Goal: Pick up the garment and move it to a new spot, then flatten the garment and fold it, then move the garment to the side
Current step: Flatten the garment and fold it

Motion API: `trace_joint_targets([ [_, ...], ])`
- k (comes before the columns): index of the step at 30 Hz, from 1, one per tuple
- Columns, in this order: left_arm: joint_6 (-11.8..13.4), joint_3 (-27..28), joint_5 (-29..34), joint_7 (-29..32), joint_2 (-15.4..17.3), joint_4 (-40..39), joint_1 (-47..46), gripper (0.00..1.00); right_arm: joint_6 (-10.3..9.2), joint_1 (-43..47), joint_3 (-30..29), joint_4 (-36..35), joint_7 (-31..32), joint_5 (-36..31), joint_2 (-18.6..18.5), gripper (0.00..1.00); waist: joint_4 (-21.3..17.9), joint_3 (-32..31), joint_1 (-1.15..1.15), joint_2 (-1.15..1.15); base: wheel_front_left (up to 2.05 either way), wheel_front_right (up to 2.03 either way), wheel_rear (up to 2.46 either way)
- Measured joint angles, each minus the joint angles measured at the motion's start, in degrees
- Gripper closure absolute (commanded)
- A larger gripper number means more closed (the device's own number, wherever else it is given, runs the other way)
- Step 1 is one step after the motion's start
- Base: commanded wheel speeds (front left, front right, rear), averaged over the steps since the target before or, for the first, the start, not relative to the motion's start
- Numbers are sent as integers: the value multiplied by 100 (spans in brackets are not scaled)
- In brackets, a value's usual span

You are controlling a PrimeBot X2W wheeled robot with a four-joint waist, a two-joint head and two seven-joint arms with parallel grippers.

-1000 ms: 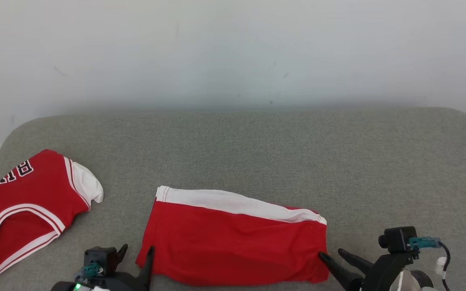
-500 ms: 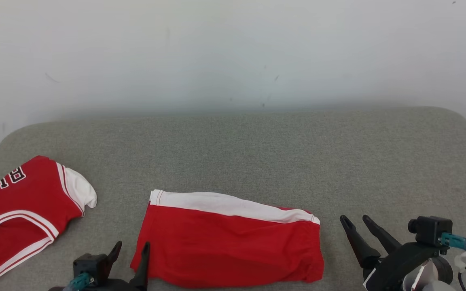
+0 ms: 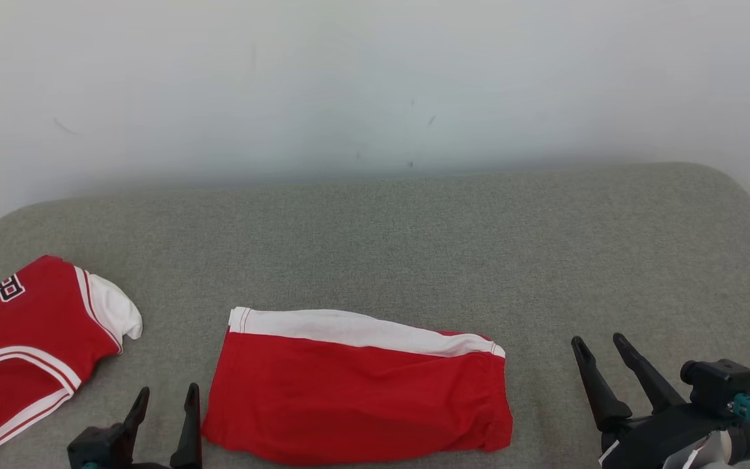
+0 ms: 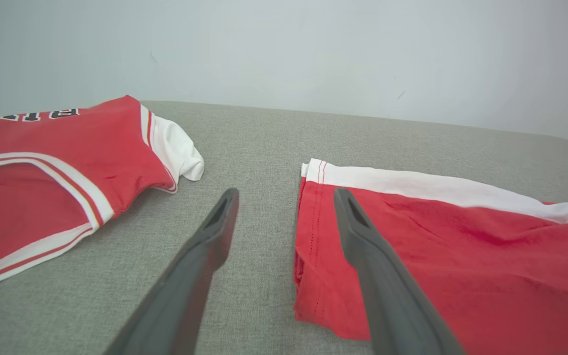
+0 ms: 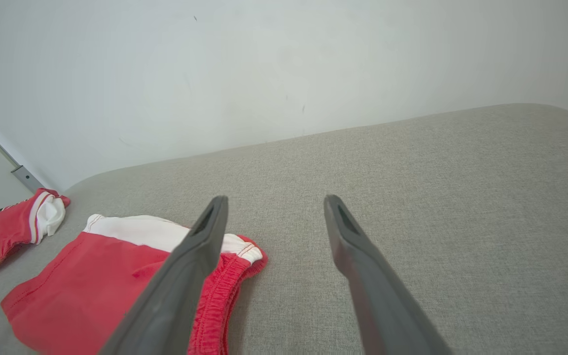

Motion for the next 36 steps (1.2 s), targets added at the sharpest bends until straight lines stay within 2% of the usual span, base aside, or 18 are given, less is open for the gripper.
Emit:
trace_joint_targets([
  [9, 0, 590, 517, 0, -168, -536, 443, 0, -67, 71, -158, -224, -133, -130, -88, 0, -59, 27, 0, 0, 0, 0, 0],
  [15, 0, 700, 854, -1, -325, -786, 476, 0, -115, 92, -311, -282, -182, -301, -260, 0, -120, 59, 0, 0, 0, 0, 0],
  [36, 0, 950, 1505, 326, -508, -1377, 709, 0, -174, 252, -399, -347, -226, -456, -277, 0, -71, 23, 0, 0, 0, 0, 0],
])
